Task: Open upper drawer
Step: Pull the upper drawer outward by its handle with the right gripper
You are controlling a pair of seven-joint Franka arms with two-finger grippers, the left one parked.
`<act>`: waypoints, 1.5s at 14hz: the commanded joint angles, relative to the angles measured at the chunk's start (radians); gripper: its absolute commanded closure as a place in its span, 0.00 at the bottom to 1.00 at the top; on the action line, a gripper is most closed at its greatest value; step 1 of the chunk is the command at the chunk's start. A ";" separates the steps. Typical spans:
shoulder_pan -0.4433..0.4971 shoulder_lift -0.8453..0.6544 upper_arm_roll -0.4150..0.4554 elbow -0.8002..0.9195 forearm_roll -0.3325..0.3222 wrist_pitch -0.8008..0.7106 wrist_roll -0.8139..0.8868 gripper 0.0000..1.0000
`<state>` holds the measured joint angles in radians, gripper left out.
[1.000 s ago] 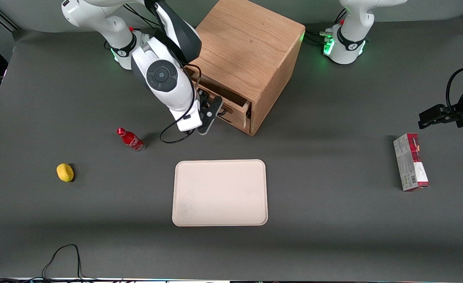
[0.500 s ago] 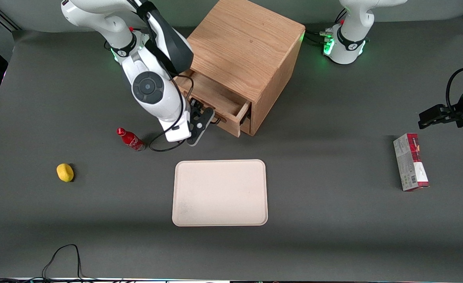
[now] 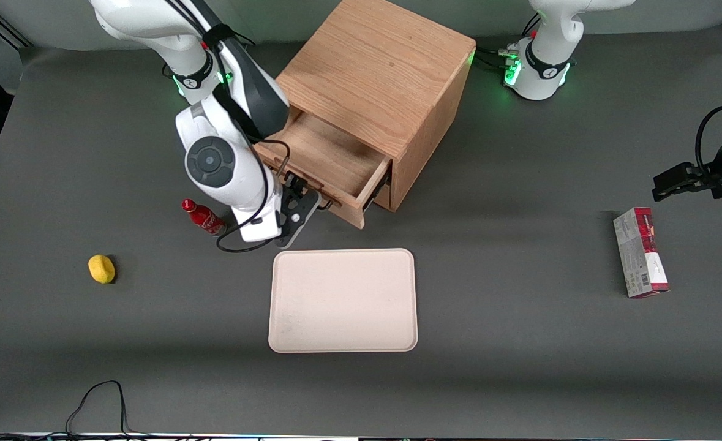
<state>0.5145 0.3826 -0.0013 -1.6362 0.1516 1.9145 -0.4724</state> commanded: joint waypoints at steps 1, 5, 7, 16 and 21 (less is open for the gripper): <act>-0.028 0.042 0.004 0.055 -0.009 -0.020 -0.046 0.00; -0.057 0.062 0.004 0.090 -0.009 -0.023 -0.069 0.00; -0.068 0.067 0.004 0.102 -0.009 -0.025 -0.072 0.00; -0.125 0.102 0.003 0.153 -0.010 -0.028 -0.069 0.00; -0.140 0.124 0.003 0.177 -0.032 -0.028 -0.058 0.00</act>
<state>0.3886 0.4790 -0.0042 -1.5062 0.1394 1.9072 -0.5243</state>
